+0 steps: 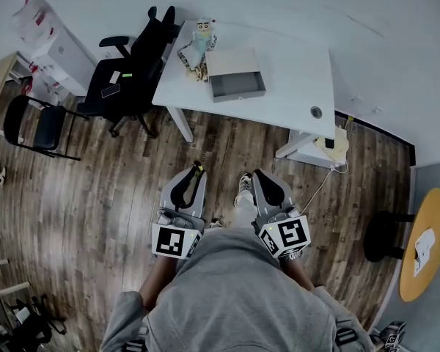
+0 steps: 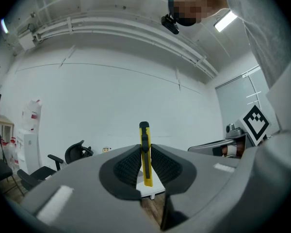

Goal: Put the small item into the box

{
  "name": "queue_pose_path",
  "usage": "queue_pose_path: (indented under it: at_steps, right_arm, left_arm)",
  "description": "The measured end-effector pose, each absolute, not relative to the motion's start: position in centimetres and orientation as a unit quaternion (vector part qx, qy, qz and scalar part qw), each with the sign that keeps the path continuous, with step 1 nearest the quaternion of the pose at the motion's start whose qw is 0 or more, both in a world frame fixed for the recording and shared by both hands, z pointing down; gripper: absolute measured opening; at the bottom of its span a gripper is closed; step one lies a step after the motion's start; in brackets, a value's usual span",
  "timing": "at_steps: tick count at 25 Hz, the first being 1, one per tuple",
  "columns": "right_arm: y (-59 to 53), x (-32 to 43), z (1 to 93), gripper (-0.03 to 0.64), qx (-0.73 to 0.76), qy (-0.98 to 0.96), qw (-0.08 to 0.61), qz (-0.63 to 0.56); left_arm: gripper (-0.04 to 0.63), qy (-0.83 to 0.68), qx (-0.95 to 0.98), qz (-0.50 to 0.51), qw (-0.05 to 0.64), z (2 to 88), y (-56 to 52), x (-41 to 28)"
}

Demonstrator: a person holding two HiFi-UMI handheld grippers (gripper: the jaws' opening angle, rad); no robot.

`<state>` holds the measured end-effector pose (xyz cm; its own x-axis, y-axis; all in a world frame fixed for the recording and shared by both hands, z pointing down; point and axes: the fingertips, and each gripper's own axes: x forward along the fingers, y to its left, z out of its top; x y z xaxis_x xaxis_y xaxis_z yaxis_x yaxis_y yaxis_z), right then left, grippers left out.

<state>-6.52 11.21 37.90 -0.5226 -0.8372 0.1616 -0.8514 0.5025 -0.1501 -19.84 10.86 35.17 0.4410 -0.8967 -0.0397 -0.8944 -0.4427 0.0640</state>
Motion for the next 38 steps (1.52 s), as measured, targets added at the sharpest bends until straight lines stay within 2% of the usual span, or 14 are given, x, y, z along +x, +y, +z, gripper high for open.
queue_pose_path:
  at_steps: [15, 38]
  right_arm:
    - [1.8, -4.8, 37.5, 0.015, 0.459, -0.881, 0.044, 0.108]
    - [-15.0, 3.0, 37.6, 0.015, 0.407, -0.907, 0.038, 0.100]
  left_arm:
    - [0.064, -0.547, 0.836, -0.029, 0.017, 34.8, 1.9, -17.8]
    - [0.064, -0.590, 0.807, -0.019, -0.006, 34.8, -13.1, -9.9]
